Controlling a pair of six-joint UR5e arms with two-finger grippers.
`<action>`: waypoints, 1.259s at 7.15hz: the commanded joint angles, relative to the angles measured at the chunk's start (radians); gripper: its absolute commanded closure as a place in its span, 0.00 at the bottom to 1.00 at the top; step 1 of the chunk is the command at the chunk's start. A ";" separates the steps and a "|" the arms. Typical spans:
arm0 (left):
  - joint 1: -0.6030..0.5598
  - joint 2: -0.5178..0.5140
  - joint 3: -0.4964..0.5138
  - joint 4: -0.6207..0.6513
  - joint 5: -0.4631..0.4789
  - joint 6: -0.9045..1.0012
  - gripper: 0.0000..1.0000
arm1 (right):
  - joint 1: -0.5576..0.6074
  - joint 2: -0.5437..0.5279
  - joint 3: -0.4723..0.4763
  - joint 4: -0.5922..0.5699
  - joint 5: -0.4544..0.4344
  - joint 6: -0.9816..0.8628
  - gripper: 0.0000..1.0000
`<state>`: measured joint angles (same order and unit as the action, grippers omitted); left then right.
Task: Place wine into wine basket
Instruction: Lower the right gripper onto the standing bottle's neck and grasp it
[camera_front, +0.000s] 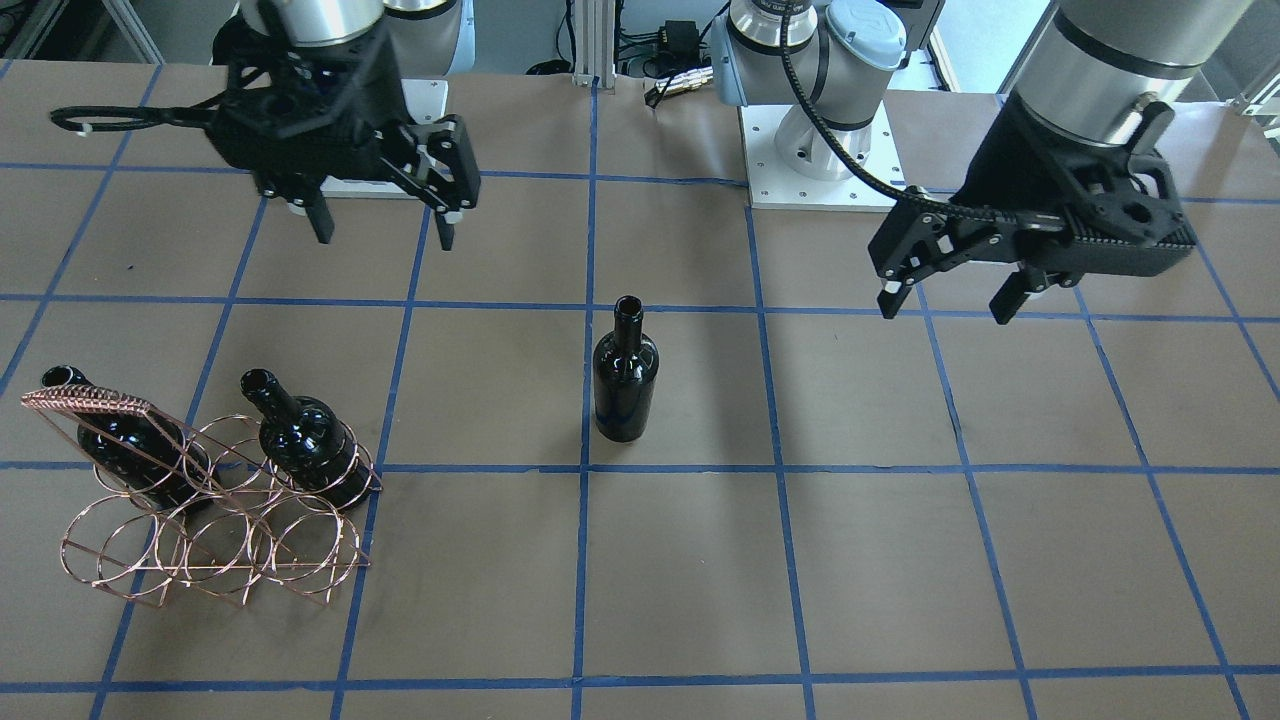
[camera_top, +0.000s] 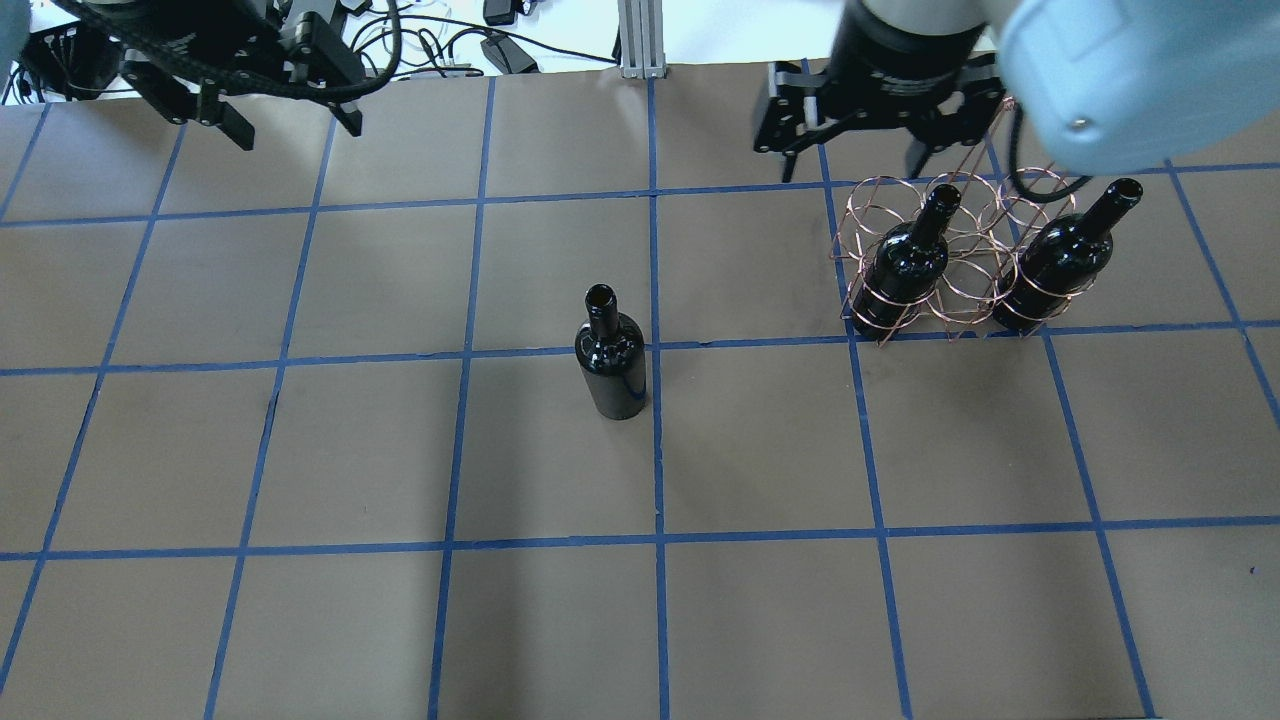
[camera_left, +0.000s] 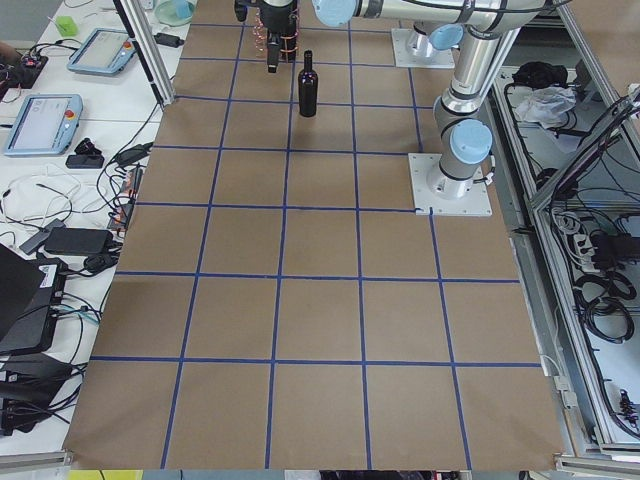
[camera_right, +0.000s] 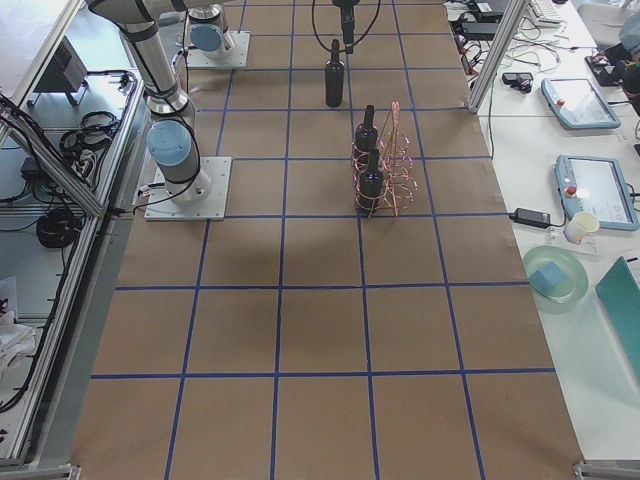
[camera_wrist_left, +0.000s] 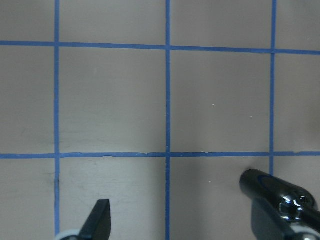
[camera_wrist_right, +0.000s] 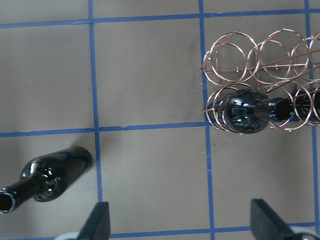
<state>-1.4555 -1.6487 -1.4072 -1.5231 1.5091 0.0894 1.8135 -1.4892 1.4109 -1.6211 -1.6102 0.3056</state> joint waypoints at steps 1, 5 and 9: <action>0.050 0.003 -0.015 -0.011 0.049 0.047 0.00 | 0.171 0.111 -0.058 -0.057 -0.007 0.243 0.00; 0.040 0.038 -0.065 -0.023 0.045 0.049 0.00 | 0.274 0.234 -0.027 -0.157 -0.008 0.319 0.01; 0.038 0.063 -0.105 -0.025 0.042 0.049 0.00 | 0.276 0.225 0.109 -0.272 -0.004 0.320 0.13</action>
<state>-1.4163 -1.5912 -1.5017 -1.5495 1.5553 0.1387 2.0888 -1.2637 1.5039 -1.8756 -1.6172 0.6270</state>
